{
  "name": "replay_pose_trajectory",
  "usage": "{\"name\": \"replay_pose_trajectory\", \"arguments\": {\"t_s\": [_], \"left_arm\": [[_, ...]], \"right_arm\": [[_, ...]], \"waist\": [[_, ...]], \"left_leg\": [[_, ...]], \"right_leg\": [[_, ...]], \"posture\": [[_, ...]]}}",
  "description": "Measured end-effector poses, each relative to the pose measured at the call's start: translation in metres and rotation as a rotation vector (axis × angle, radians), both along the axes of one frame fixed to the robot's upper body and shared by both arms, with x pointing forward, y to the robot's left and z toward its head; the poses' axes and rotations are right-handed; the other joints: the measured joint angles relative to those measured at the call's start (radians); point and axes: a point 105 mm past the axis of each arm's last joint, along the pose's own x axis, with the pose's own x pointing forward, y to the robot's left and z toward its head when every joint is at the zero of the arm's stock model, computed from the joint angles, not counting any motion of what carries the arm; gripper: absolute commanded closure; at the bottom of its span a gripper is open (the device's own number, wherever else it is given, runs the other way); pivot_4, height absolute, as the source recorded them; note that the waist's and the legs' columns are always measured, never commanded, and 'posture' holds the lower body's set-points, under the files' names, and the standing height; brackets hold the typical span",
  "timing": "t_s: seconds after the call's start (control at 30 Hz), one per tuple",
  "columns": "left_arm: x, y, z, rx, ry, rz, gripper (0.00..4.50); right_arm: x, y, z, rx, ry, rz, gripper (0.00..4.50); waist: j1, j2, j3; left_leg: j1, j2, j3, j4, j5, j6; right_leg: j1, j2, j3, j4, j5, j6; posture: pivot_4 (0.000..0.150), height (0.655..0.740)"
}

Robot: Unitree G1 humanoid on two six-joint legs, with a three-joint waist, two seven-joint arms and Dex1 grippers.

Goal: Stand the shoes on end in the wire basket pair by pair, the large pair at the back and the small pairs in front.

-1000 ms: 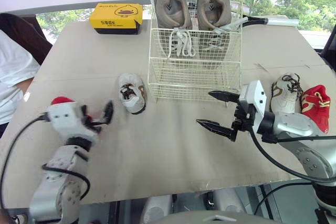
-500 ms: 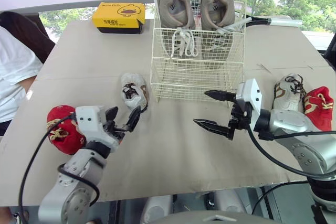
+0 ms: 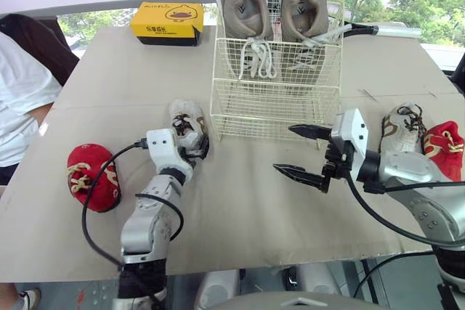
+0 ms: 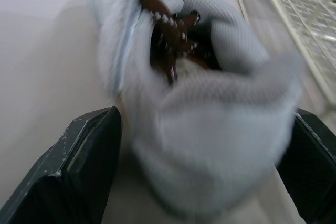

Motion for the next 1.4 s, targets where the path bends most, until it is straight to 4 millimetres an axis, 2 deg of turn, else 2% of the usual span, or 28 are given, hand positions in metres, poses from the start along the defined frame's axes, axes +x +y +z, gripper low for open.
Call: {"name": "replay_pose_trajectory", "arguments": {"t_s": [0.13,0.17,0.27,0.33,0.4,0.47,0.53,0.6,0.67,0.73,0.8,0.83,0.9,0.93,1.0,1.03,1.1,1.17,1.23,1.3,1.37,1.4], "left_arm": [[-0.002,0.004,0.006,0.006,-0.071,0.009,0.0],[-0.003,0.007,0.01,0.005,-0.1,0.02,0.56],[-0.008,0.017,0.03,0.015,-0.19,0.058,1.59],[-0.01,0.019,0.044,0.029,-0.245,0.058,2.52],[-0.011,0.018,0.053,0.036,-0.275,0.046,3.17],[-0.011,0.017,0.054,0.032,-0.277,0.036,3.67],[-0.01,0.015,0.052,0.019,-0.266,0.022,3.96],[-0.01,0.015,0.052,0.018,-0.267,0.021,3.98],[-0.007,0.012,0.063,0.015,-0.308,0.008,3.99],[0.001,0.004,0.1,0.02,-0.436,-0.049,3.99],[0.002,-0.01,0.145,0.054,-0.58,-0.15,3.99],[-0.003,-0.025,0.176,0.089,-0.685,-0.264,3.99],[-0.02,-0.051,0.21,0.147,-0.818,-0.455,3.99],[-0.03,-0.067,0.217,0.165,-0.854,-0.586,3.99],[-0.038,-0.092,0.209,0.218,-0.826,-0.815,4.0],[-0.039,-0.097,0.205,0.232,-0.81,-0.864,4.0],[-0.04,-0.114,0.185,0.273,-0.741,-1.057,4.02],[-0.041,-0.125,0.177,0.325,-0.72,-1.187,4.02],[-0.045,-0.136,0.175,0.406,-0.754,-1.304,4.02],[-0.046,-0.145,0.175,0.481,-0.808,-1.381,4.02],[-0.039,-0.147,0.166,0.542,-0.804,-1.421,4.02],[-0.038,-0.147,0.164,0.549,-0.806,-1.428,4.02]], "right_arm": [[0.0,-0.004,0.0,-0.01,-0.002,-0.013,0.07],[0.0,-0.005,0.001,-0.008,-0.007,-0.016,0.0],[0.001,-0.008,0.004,0.0,-0.027,-0.029,0.0],[0.001,-0.008,0.005,0.002,-0.033,-0.029,0.0],[0.001,-0.007,0.006,0.007,-0.043,-0.029,0.0],[0.002,-0.006,0.007,0.01,-0.05,-0.03,0.0],[0.003,-0.003,0.009,0.017,-0.059,-0.024,0.0],[0.003,-0.003,0.009,0.017,-0.061,-0.024,0.0],[0.004,-0.004,0.012,0.022,-0.067,-0.029,0.0],[0.01,-0.006,0.03,0.054,-0.106,-0.036,0.0],[0.017,-0.011,0.059,0.081,-0.187,-0.047,0.0],[0.021,-0.018,0.08,0.057,-0.252,-0.05,0.0],[0.023,-0.03,0.113,0.007,-0.363,-0.066,0.0],[0.021,-0.035,0.132,-0.025,-0.412,-0.052,0.0],[0.018,-0.042,0.165,-0.072,-0.477,-0.026,0.0],[0.016,-0.043,0.172,-0.084,-0.491,-0.018,0.0],[0.01,-0.042,0.199,-0.154,-0.541,0.021,0.0],[0.01,-0.035,0.205,-0.245,-0.546,0.063,0.0],[0.014,-0.026,0.196,-0.353,-0.496,0.115,0.0],[0.02,-0.022,0.173,-0.469,-0.388,0.17,0.0],[0.023,-0.025,0.154,-0.565,-0.301,0.195,0.0],[0.025,-0.026,0.148,-0.594,-0.273,0.193,0.25]], "waist": [[0.002,0.0,0.0],[0.002,0.0,0.0],[0.004,0.0,0.0],[0.005,0.0,0.0],[0.006,0.0,0.0],[0.005,0.0,0.0],[0.004,0.0,0.0],[0.004,0.0,0.0],[0.006,-0.001,0.001],[0.007,-0.001,0.004],[0.007,-0.001,0.007],[0.006,0.0,0.008],[0.005,0.001,0.008],[0.004,0.003,0.008],[0.003,0.005,0.009],[0.001,0.007,0.01],[-0.004,0.008,0.012],[-0.008,0.008,0.012],[-0.014,0.008,0.012],[-0.017,0.008,0.012],[-0.017,0.009,0.013],[-0.017,0.009,0.013]], "left_leg": [[-0.001,0.0,-0.001,0.0,0.0,0.0],[-0.002,0.001,-0.001,0.0,0.0,0.0],[-0.002,0.0,-0.001,0.0,0.0,0.0],[-0.002,0.0,-0.001,0.0,0.0,0.0],[-0.002,0.0,-0.001,0.0,0.0,0.0],[-0.002,0.0,-0.001,0.0,0.0,0.0],[-0.002,0.0,-0.001,0.0,0.0,0.0],[-0.002,0.0,-0.001,0.0,0.0,0.0],[-0.003,0.0,-0.002,0.0,0.0,0.0],[-0.007,0.0,-0.005,0.004,0.0,0.0],[-0.009,-0.001,-0.005,0.006,0.0,0.0],[-0.009,-0.002,-0.004,0.006,0.0,0.0],[-0.009,-0.003,-0.004,0.004,0.0,0.001],[-0.008,-0.002,-0.002,0.004,0.0,0.0],[-0.009,-0.002,-0.002,0.001,0.001,-0.001],[-0.012,-0.002,-0.002,0.0,0.001,-0.001],[-0.014,-0.002,0.0,-0.002,0.001,-0.001],[-0.015,-0.001,0.0,-0.003,0.001,-0.001],[-0.015,-0.001,0.0,-0.004,0.0,0.001],[-0.015,-0.001,0.001,-0.004,-0.002,0.003],[-0.015,-0.001,0.002,-0.003,-0.002,0.003],[-0.016,-0.001,0.001,-0.002,-0.002,0.003]], "right_leg": [[0.0,-0.001,-0.001,-0.001,0.0,0.0],[-0.001,-0.001,-0.001,-0.001,0.0,0.0],[-0.001,-0.002,-0.001,-0.002,0.0,0.0],[0.0,-0.002,-0.001,-0.002,0.0,0.0],[0.0,-0.002,-0.002,-0.002,0.0,0.0],[0.0,-0.001,-0.001,-0.002,0.0,0.0],[0.0,-0.001,-0.001,-0.002,0.0,0.0],[-0.001,-0.001,-0.002,-0.002,0.0,0.0],[-0.001,-0.001,-0.003,-0.002,0.0,0.0],[-0.001,0.0,-0.005,-0.002,0.0,0.0],[-0.002,0.0,-0.005,-0.002,0.001,0.0],[-0.002,-0.001,-0.005,-0.002,0.001,0.0],[-0.002,-0.001,-0.004,-0.005,0.001,0.0],[-0.002,-0.001,-0.004,-0.006,0.001,0.001],[-0.003,-0.001,-0.004,-0.01,0.001,0.001],[-0.006,0.0,-0.004,-0.01,0.001,0.001],[-0.01,0.001,-0.003,-0.01,0.001,0.001],[-0.011,0.002,-0.004,-0.01,0.001,0.001],[-0.011,0.003,-0.004,-0.01,0.001,0.001],[-0.011,0.002,-0.003,-0.01,0.001,0.001],[-0.011,0.001,-0.002,-0.01,0.001,0.001],[-0.011,0.001,-0.002,-0.01,0.001,0.001]], "posture": [[0.15,0.74],[0.15,0.74],[0.15,0.74],[0.15,0.74],[0.15,0.74],[0.15,0.74],[0.15,0.74],[0.15,0.74],[0.15,0.74],[0.15,0.74],[0.15,0.74],[0.15,0.74],[0.15,0.74],[0.15,0.74],[0.15,0.74],[0.15,0.74],[0.15,0.74],[0.15,0.74],[0.15,0.74],[0.15,0.74],[0.15,0.74],[0.15,0.74]]}}
